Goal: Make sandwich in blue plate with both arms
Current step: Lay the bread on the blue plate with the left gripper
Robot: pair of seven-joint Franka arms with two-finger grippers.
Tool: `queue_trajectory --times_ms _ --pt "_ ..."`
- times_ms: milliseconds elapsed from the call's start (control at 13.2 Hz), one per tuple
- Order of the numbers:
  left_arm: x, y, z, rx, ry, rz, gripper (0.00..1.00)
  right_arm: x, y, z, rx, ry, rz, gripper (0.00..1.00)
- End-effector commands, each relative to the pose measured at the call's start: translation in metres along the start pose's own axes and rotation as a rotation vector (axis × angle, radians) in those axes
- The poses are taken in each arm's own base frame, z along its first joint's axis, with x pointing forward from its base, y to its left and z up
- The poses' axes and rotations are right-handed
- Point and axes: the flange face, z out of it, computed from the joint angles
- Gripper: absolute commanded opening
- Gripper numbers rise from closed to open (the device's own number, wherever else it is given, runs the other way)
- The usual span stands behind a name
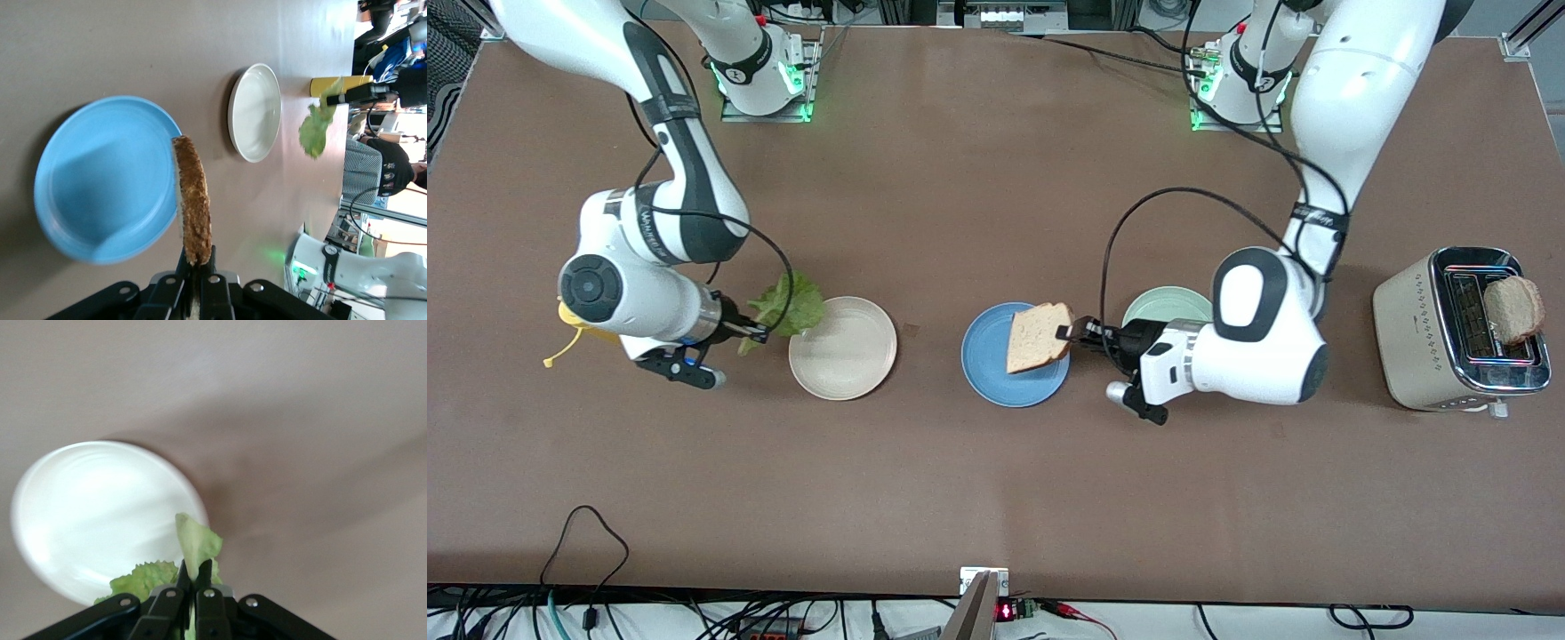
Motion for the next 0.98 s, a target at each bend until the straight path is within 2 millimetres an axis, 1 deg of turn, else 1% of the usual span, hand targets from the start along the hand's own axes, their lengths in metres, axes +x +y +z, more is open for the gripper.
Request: queue_trajectory --times_ms 0,76,151,227,302,378,453,529,604,680,755,831,906 --pt "0.003 -0.027 0.032 -0.074 0.053 0.057 0.0 -0.008 -0.025 -0.015 0.072 -0.023 0.114 0.0" --pt "0.0 -0.044 0.044 -0.091 0.055 0.069 0.0 -0.01 -0.03 -0.016 0.079 -0.024 0.121 0.0" --pt "0.0 -0.053 0.052 -0.119 0.068 0.086 0.0 -0.011 -0.031 -0.015 0.078 -0.025 0.123 0.0" --pt "-0.001 -0.066 0.062 -0.138 0.08 0.099 0.0 -0.01 -0.031 -0.012 0.076 -0.03 0.126 0.0" --pt "-0.002 -0.073 0.07 -0.156 0.104 0.112 0.0 -0.011 -0.031 -0.01 0.074 -0.034 0.13 0.0" --pt "-0.007 -0.077 0.082 -0.19 0.121 0.109 0.0 -0.01 -0.031 -0.007 0.071 -0.038 0.148 0.0" --pt "-0.012 -0.081 0.088 -0.216 0.134 0.11 0.01 -0.012 -0.035 -0.003 0.072 -0.046 0.175 0.0" --pt "-0.015 -0.085 0.087 -0.215 0.131 0.122 0.11 -0.017 -0.043 -0.003 0.101 -0.061 0.202 0.0" --pt "-0.015 -0.095 0.077 -0.197 0.132 0.125 0.89 -0.021 -0.052 -0.002 0.14 -0.093 0.248 0.0" --pt "-0.016 -0.098 0.065 -0.167 0.117 0.154 1.0 -0.025 -0.062 0.001 0.17 -0.123 0.295 0.0" --pt "-0.016 -0.105 0.047 -0.129 0.103 0.174 1.0 -0.032 -0.075 0.005 0.183 -0.134 0.318 0.0" --pt "-0.017 -0.099 0.031 -0.082 0.066 0.207 1.0 -0.038 -0.087 0.008 0.194 -0.13 0.343 0.0" --pt "-0.02 -0.1 0.012 -0.047 0.029 0.218 1.0 -0.041 -0.097 0.016 0.205 -0.123 0.38 0.0"
